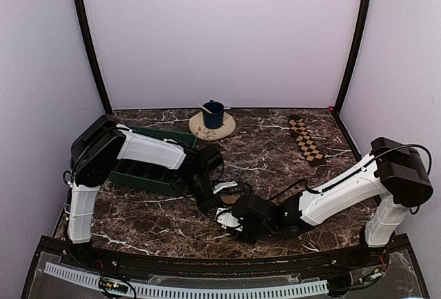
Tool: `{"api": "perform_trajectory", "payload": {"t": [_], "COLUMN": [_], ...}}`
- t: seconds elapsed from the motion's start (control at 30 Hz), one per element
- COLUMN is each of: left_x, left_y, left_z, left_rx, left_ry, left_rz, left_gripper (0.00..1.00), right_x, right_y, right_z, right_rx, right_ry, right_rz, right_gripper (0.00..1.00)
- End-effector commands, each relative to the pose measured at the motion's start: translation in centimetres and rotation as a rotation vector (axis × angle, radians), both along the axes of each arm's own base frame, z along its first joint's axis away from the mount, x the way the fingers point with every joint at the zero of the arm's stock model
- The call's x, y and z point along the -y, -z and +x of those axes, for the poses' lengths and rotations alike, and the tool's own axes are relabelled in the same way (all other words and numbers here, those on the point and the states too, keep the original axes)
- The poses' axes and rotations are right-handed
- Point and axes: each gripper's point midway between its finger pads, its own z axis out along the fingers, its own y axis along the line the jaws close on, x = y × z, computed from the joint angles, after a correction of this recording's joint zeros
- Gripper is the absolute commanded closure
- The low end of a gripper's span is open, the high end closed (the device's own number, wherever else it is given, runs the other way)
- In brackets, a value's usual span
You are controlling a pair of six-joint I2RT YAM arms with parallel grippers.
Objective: Roll the socks
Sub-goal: Roll the sock at the center of the board.
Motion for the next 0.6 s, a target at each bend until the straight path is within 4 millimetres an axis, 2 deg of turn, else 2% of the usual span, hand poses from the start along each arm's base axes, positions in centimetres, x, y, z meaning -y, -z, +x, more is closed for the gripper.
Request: {"api": "perform_trajectory", "payload": {"t": [0.0,0.37,0.57], "left_x": [-1.0,-1.0,-1.1], "left_y": [0.9,0.9,0.8], "left_z": [-0.2,0.3,0.9], "left_rx": [-0.020,-0.017,0.007], "left_ry": [0.001,-0.013,-0.045], "left_rz": [0.055,0.063,0.074], "left_gripper": [1.00,1.00,0.82], "right_x": [0.6,1.6,2.0], "right_y": [1.2,3.2,3.6], "right_z": [0.1,0.0,-0.4], "right_rx": [-0.048,-0.168,-0.227], "right_ry": [0.009,0.038,0.068], "right_rz": [-0.033,-0.073,-0.058], "right_gripper": [0.70,0.93,1.00]}}
